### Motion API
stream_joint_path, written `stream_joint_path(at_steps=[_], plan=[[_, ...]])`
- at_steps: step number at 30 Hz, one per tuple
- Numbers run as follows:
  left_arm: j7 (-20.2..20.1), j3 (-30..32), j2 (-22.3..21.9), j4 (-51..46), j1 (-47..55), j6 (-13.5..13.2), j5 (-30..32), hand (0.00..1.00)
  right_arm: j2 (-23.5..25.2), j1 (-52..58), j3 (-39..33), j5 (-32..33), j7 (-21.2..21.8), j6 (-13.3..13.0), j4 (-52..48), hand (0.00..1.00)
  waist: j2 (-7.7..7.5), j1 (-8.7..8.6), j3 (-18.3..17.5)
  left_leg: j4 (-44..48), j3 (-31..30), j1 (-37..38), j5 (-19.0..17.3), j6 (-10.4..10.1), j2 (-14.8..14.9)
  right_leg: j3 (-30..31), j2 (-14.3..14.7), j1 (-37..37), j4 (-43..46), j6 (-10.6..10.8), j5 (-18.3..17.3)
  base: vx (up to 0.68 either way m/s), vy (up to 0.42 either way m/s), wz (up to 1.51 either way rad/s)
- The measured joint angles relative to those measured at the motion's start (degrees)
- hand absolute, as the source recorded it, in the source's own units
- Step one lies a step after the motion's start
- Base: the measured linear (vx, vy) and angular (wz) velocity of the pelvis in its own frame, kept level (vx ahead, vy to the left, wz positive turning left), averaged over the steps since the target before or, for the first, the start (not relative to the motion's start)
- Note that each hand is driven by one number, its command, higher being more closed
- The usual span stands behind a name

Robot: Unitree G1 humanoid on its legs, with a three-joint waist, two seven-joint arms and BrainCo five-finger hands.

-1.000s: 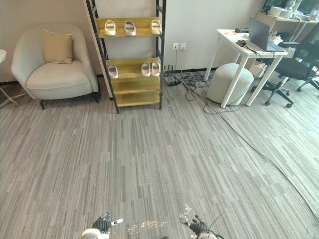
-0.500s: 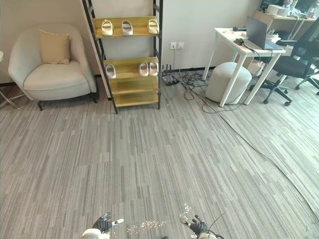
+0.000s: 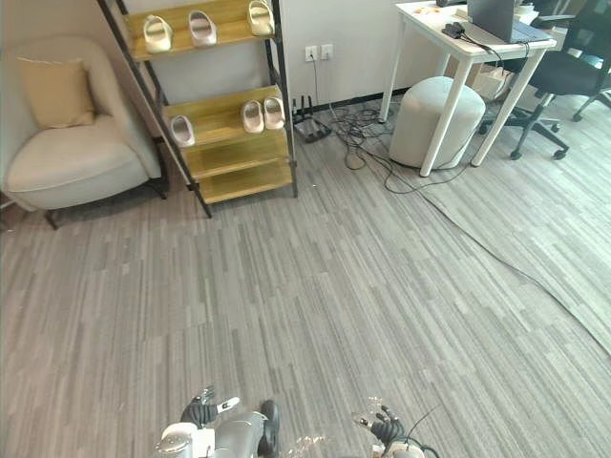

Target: Organize the slippers on the shoe rack

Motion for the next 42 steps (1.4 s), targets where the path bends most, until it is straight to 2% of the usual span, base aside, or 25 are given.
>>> stream_joint_path(at_steps=[1, 2, 3, 4, 6, 7, 8, 9, 10, 11, 13, 15, 16, 19, 22, 25, 27, 28, 30, 32, 34, 36, 39, 41, 42], plan=[[0.0, -0.1, 0.0, 0.0, 0.0, 0.0, 0.0, 0.0, 0.0, 0.1, 0.0, -0.1, 0.1, 0.0, -0.2, 0.0, -0.2, -0.04, 0.0, -0.1, 0.4, 1.1, -0.6, 0.7, -0.2, 0.2, -0.1, -1.4, 4.2, 1.4, 0.4, 0.68, 0.244, -0.2], [0.0, -0.6, 0.2, 0.1, 0.1, 0.3, 0.0, 0.0, -0.1, 0.4, 0.0, -1.0, 0.3, 0.0, -0.4, 0.0, -0.47, -0.14, 0.2, -0.7, 0.7, 5.3, -2.5, 1.4, -1.2, 0.2, -0.3, -5.8, 18.8, 8.3, 3.8, 0.61, 0.194, -0.05], [0.0, -1.2, 0.3, 0.0, 0.1, 0.5, -0.1, 0.0, -0.1, 0.4, 0.0, -1.3, 0.6, -0.2, -0.8, 0.0, -0.5, -0.4, 0.5, -0.6, 0.6, 8.0, -4.1, 1.8, -1.5, -0.3, -0.1, -8.5, 28.5, 11.8, 5.8, 0.7, 0.188, 0.03], [0.0, -1.8, 0.2, 0.0, 0.0, 0.7, -0.1, 0.0, -0.1, 0.4, 0.1, -1.6, 0.7, -0.2, -1.5, 0.0, 0.02, -0.41, 0.9, -0.7, 0.4, 10.6, -5.5, 1.9, -1.5, -2.0, -0.2, -11.1, 35.6, 11.4, 5.9, 0.49, 0.089, 0.14], [0.0, -2.2, -0.5, -0.1, -0.7, 1.1, -0.1, 0.0, -0.3, 0.4, 0.0, -1.7, 1.1, -0.5, -2.8, 0.0, 0.13, -0.62, 1.3, -3.6, -1.5, 16.3, -6.4, 2.3, -1.4, -9.4, -2.3, -16.2, 40.5, 5.2, 4.4, 0.48, 0.023, 0.2], [0.0, -2.1, -1.3, -0.1, -1.2, 1.1, -0.2, 0.0, -0.5, 0.1, -0.3, -1.6, 1.2, -0.9, -3.3, 0.0, 0.99, -0.69, 2.0, -6.6, -2.5, 19.8, -6.8, 2.0, 0.0, -12.3, -1.7, -19.3, 35.7, 2.6, 2.9, 0.57, -0.043, 0.2], [0.0, -2.0, -1.6, 0.0, -1.3, 1.1, -0.2, 0.0, -0.8, -0.2, -0.2, -1.6, 1.2, -0.9, -3.6, 0.0, 1.57, -0.76, 2.4, -7.7, -2.7, 21.2, -6.8, 2.0, 0.9, -12.6, -0.7, -20.0, 30.8, 2.4, 2.7, 0.55, -0.082, 0.28], [0.0, -2.2, -2.0, 0.6, -1.1, 1.0, -0.2, 0.0, -1.4, -1.2, 0.0, -1.5, 1.2, -0.9, -3.6, 0.0, 2.52, -1.45, 2.6, -9.3, -3.3, 23.0, -6.9, 1.8, 2.8, -9.6, 3.0, -20.3, 12.3, 3.4, 4.7, 0.43, -0.088, 0.32], [0.0, -2.3, -1.6, 0.9, -0.9, 0.9, -0.2, 0.0, -1.3, -1.1, 0.1, -1.5, 1.2, -0.9, -3.6, 0.0, 2.17, -1.78, 2.6, -9.2, -4.2, 23.2, -6.9, 1.7, 2.7, -8.5, 3.2, -20.3, 7.3, 3.4, 6.4, 0.44, -0.136, 0.78], [-0.2, -2.4, -1.6, 1.1, -1.1, 0.9, -0.2, 0.0, -1.3, -0.8, 0.1, -1.3, 1.2, -1.1, -3.4, 0.0, 1.29, -3.09, 2.5, -9.1, -6.2, 24.5, -8.9, -1.5, 2.5, -6.0, 3.0, -20.1, -0.4, 1.9, 13.9, 0.59, -0.24, 1.02], [0.0, -1.5, -2.3, 2.1, -0.9, 1.0, -0.1, 0.0, -1.3, -1.8, -0.2, -1.1, 1.4, -1.0, -2.0, 0.0, 1.41, -3.38, 2.1, -6.1, -8.9, 25.6, -11.3, -2.9, 3.7, -7.5, 3.4, -19.7, 0.8, 0.7, 17.2, 0.5, -0.214, 0.82], [0.0, 1.1, -3.7, 1.8, -1.3, 1.0, 0.0, 0.0, -1.4, -1.7, 0.0, -1.2, 1.3, -0.7, -2.2, 0.0, 3.7, -3.21, 1.7, 11.7, -9.9, 17.6, -9.1, -3.4, 6.6, -10.9, 4.5, -15.6, -2.4, -1.2, 14.6, 0.48, -0.208, 0.63], [0.0, 3.7, -4.7, 0.7, -1.3, 1.0, 0.0, 0.0, -1.9, -1.8, 0.6, -1.0, 1.3, -0.7, -2.8, 0.0, 4.86, -2.86, 2.2, 25.5, -8.4, 11.3, -3.1, -3.0, 9.3, -11.6, 5.7, -12.6, -4.2, -2.4, 13.8, 0.43, -0.203, 0.42], [0.1, 4.4, -4.7, -0.8, -1.2, 1.0, 0.0, 0.0, -1.7, -1.5, 1.1, -0.9, 0.9, -0.3, -2.5, 0.0, 3.84, -1.9, 3.4, 36.3, -3.7, 6.2, -3.0, -3.1, 13.5, -11.7, 6.1, -5.4, -7.6, -4.1, 12.7, 0.35, -0.117, -0.01], [-0.1, 3.8, -5.4, -2.1, -1.6, 0.9, 0.0, 0.0, -1.0, -2.1, 1.9, 0.6, 1.0, -0.2, -2.5, 0.0, 3.23, -1.59, 3.7, 32.0, 0.3, 1.8, -4.2, -3.9, 13.7, -11.1, 5.2, 0.7, -12.4, -4.3, 12.4, 0.3, -0.026, -0.04], [-0.1, 1.8, -5.2, -1.6, -2.3, 0.9, 0.0, 0.0, -0.8, -2.6, 1.7, 0.8, 1.0, -0.2, -2.2, 0.0, 3.06, -1.44, 3.8, 11.9, 2.1, 0.4, -3.6, -3.6, 9.0, -11.0, 3.0, 2.7, -14.6, -2.9, 11.3, 0.21, 0.091, 0.04], [-0.1, -0.5, -4.9, -1.1, -2.3, 0.8, -0.1, 0.0, -1.6, -2.8, 1.9, 0.7, 1.0, -0.2, -1.0, 0.0, 4.1, -0.95, 3.4, -2.8, 2.1, 1.1, 3.3, -1.8, 6.4, -10.9, 2.6, 3.4, -15.5, -1.1, 9.7, 0.28, 0.215, -0.01], [-0.1, -0.6, -4.7, -1.0, -2.3, 0.8, 0.0, 0.0, -1.6, -3.1, 1.9, 0.7, 1.0, -0.2, -0.1, 0.0, 4.07, -0.43, 3.3, -3.5, 2.2, 1.8, 5.9, -0.8, 6.0, -10.3, 2.4, 3.5, -15.2, -0.6, 8.8, 0.33, 0.266, -0.06], [-0.1, -0.5, -3.5, -0.6, -2.4, 0.6, 0.0, 0.0, -1.0, -3.1, 1.9, 0.6, 1.0, 0.0, 0.3, 0.0, 2.3, -0.25, 2.6, -2.1, 2.8, 2.0, 5.8, 0.6, 3.2, -9.9, -0.2, 4.3, -13.1, 1.0, 5.2, 0.33, 0.2, 0.05], [-0.1, -0.6, -2.8, -0.2, -3.0, 0.2, 0.0, 0.0, -0.5, -2.4, 1.7, 0.5, 1.2, 0.1, 0.6, 0.0, 0.44, -0.26, 2.7, -1.8, 3.6, 3.9, 2.7, 1.3, 1.1, -9.2, -2.4, 0.1, 0.3, 3.0, 3.2, 0.35, 0.176, 0.05], [-0.2, -2.6, -1.1, 1.1, -3.2, 1.0, 0.0, 0.0, -0.1, -2.0, 1.0, 0.2, 1.5, -0.1, -0.4, 0.0, -0.53, -1.4, 3.2, -1.9, 1.4, 9.1, 0.0, 1.4, -1.0, -7.5, -3.7, -10.6, 27.9, 6.3, 7.2, 0.38, 0.179, 0.45], [-0.2, -2.6, -0.8, 1.0, -2.8, 1.1, 0.0, 0.0, 0.0, -1.3, 0.6, 0.1, 1.5, -0.4, -0.4, 0.0, -1.32, -1.35, 2.9, -2.4, 0.4, 13.1, -1.5, 2.1, -1.3, -9.1, -3.6, -14.0, 33.7, 4.7, 6.1, 0.49, 0.133, 0.51], [-0.2, -2.6, -1.0, 1.1, -2.9, 1.2, 0.0, 0.0, 0.3, -1.7, 0.1, 0.1, 1.5, -1.0, -0.3, 0.0, -1.1, -1.78, 3.0, -6.1, -2.5, 19.3, -3.1, 2.6, -1.0, -14.3, -2.2, -17.0, 23.3, 2.8, 4.2, 0.46, 0.047, 0.46], [-0.2, -2.6, -1.2, 1.1, -2.9, 1.2, -0.1, 0.0, -0.3, -2.5, -0.3, 0.2, 1.5, -0.9, -0.2, 0.0, 0.05, -2.12, 3.2, -9.2, -4.2, 22.1, -3.5, 1.9, 0.3, -16.5, 0.8, -18.3, 7.9, 1.3, 6.4, 0.57, -0.031, 0.45], [-0.2, -2.7, -1.2, 1.2, -2.8, 1.2, -0.1, 0.0, -0.3, -2.8, -0.3, 0.1, 1.5, -0.9, -0.2, 0.0, 0.53, -2.29, 3.4, -9.9, -4.9, 23.1, -4.3, 0.4, 0.6, -16.7, 3.0, -17.8, -0.9, 0.1, 10.8, 0.63, -0.067, 0.34]])
